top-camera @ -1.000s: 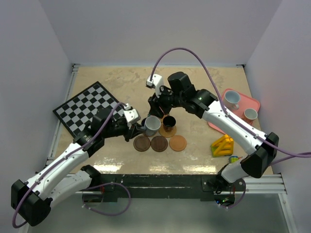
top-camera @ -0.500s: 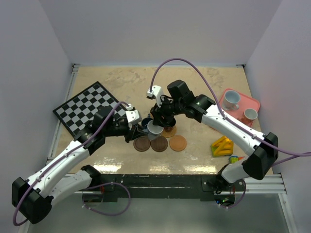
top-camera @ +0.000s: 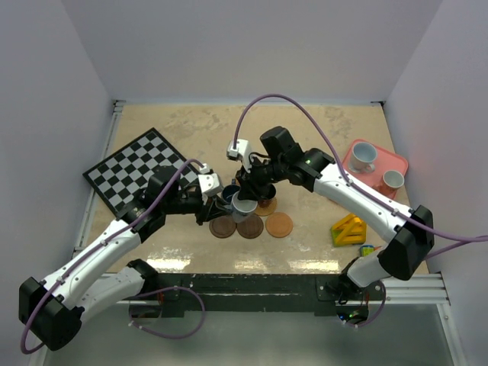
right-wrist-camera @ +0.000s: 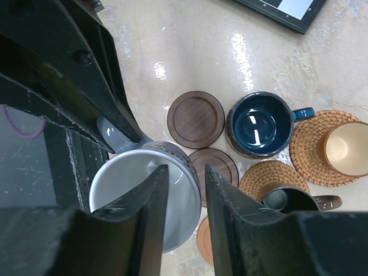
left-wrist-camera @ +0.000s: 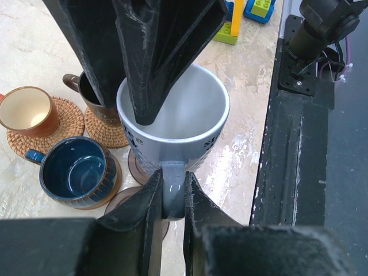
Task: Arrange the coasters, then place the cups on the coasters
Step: Place the cup on the coaster.
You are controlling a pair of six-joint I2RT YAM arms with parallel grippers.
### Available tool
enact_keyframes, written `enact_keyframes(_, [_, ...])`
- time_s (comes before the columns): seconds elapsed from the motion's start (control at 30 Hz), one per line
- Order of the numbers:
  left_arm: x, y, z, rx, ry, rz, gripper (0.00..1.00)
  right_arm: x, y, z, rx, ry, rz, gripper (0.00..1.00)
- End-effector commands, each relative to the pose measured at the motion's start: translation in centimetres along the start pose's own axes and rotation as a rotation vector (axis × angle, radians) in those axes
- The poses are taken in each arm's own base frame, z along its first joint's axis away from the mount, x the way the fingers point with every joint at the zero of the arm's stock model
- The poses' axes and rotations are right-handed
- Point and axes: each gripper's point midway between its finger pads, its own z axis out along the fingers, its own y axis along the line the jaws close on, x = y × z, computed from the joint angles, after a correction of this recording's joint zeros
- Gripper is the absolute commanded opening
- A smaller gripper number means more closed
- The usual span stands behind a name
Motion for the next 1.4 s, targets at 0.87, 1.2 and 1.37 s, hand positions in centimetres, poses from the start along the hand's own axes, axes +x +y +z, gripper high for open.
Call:
enact_keyframes(0.87, [-12.7, 7.3, -8.6, -0.602, -0.441, 0.142, 0.99, -2.2, -2.4, -2.9, 0.329, -0.182, 0.504, 0.00])
enact_keyframes(1.2, [-6.8, 18.6, -16.3, -1.274, -0.379, -0.281, 1.00, -2.5, 3.9, 1.5, 0.342, -0.283, 0.871, 0.00])
enact_keyframes(1.37, [-5.2, 19.5, -17.0, -1.281, -0.372, -0.330, 1.00, -1.4, 5.2, 4.5, 0.427, -0.258, 0.983, 0.00])
